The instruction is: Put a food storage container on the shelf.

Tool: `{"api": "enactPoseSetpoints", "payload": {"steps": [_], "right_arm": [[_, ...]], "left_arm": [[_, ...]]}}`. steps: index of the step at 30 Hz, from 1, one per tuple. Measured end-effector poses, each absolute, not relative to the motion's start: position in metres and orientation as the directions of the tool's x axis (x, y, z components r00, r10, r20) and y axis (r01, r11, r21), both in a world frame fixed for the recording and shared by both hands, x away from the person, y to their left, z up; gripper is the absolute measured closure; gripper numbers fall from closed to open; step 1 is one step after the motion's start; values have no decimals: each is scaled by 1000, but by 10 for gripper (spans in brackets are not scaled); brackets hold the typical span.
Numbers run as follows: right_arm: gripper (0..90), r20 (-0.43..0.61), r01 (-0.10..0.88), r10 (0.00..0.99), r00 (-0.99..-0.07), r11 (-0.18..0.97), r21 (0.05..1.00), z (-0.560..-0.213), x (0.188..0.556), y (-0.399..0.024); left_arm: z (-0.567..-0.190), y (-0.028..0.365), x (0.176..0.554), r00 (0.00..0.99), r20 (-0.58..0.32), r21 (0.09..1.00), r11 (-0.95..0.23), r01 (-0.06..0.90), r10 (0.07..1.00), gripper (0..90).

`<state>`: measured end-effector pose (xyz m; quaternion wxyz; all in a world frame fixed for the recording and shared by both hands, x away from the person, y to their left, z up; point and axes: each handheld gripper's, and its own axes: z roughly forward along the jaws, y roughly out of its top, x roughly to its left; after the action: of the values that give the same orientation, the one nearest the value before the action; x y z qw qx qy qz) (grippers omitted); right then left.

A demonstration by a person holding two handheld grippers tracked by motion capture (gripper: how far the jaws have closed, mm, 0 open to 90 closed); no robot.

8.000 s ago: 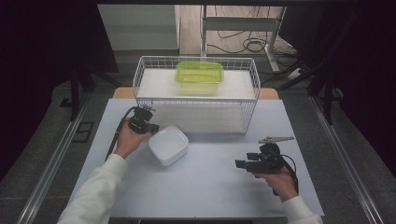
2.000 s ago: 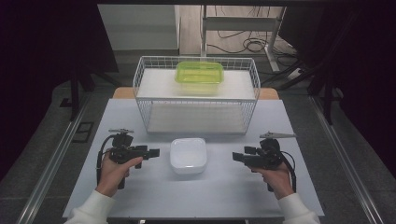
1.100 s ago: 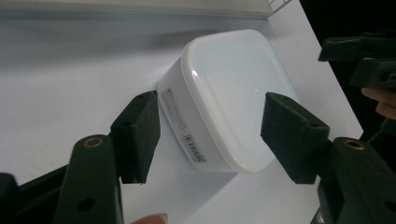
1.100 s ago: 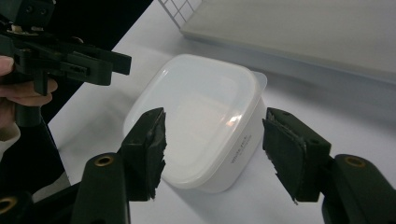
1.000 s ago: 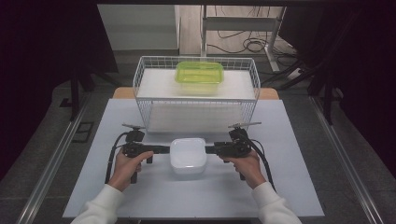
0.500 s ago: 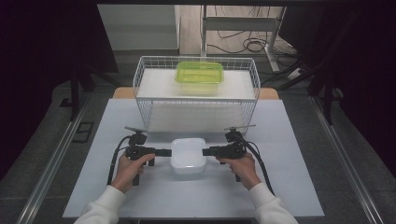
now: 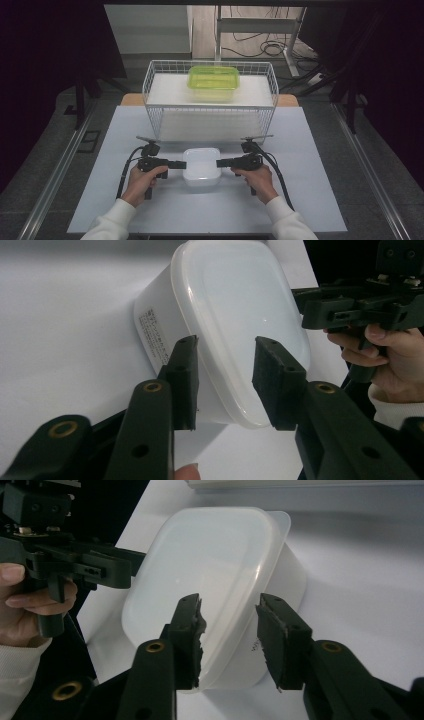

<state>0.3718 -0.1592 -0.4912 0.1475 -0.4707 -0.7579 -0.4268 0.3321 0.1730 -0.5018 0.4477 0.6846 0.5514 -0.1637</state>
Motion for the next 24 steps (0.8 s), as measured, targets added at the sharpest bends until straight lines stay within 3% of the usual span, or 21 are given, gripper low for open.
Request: {"api": "enactPoseSetpoints", "payload": {"steps": [6,12,24], "right_arm": [[712,663,860,575,-479,158,485,-494,373,-164],[749,658,855,575,-485,155,495,-492,370,-166],[812,658,847,564,-498,154,509,-490,369,-169]], "left_arm": [[-502,174,331,327,-712,430,17,903,621,705],[-499,175,328,325,-711,443,38,896,624,796],[-501,177,327,318,-728,436,53,898,607,808]]}}
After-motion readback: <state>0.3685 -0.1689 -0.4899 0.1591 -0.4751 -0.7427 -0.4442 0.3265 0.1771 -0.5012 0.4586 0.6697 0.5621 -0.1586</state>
